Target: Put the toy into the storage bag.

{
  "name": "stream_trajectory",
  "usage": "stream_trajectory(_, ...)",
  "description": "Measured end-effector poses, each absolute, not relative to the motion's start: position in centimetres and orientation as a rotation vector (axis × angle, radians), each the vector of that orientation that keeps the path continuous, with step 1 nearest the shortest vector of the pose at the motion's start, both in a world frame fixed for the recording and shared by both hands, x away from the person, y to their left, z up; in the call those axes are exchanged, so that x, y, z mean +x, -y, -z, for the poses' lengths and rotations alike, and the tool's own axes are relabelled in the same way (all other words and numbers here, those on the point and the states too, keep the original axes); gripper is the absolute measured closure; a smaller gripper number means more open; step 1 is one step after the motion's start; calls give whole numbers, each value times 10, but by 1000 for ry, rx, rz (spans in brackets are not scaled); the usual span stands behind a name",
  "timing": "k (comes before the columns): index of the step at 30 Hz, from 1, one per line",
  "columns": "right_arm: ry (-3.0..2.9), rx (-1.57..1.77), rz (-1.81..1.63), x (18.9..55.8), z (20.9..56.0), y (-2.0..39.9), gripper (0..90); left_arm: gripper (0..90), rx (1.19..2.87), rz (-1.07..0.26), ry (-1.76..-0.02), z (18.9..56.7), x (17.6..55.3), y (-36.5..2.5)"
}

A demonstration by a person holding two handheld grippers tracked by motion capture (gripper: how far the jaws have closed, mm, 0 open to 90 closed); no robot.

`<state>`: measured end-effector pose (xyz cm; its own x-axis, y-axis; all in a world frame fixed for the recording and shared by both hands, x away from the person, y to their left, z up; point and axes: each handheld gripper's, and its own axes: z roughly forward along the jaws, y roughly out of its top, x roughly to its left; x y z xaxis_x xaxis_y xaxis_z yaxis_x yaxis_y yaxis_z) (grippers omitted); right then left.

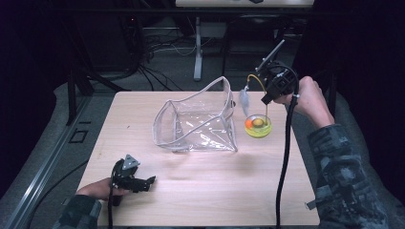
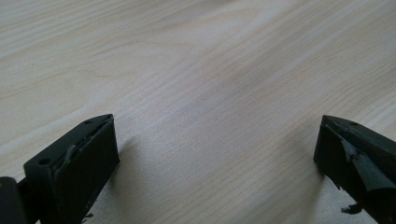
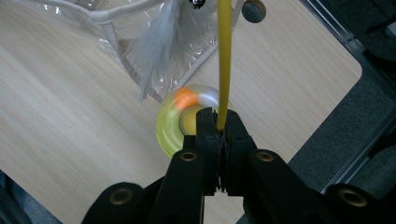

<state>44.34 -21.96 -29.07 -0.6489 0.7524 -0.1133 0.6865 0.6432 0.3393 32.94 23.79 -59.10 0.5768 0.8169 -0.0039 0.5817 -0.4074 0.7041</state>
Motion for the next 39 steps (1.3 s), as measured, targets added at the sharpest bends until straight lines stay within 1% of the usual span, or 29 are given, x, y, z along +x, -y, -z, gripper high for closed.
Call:
stream_trajectory(21, -2607, 1131, -394, 445, 269, 210, 883, 0, 2137, -452, -1109, 591, 329, -238)
stream_trajectory(39, -2569, 1114, -410, 452, 236, 205, 883, 0, 2133, -456, -1110, 591, 329, -238)
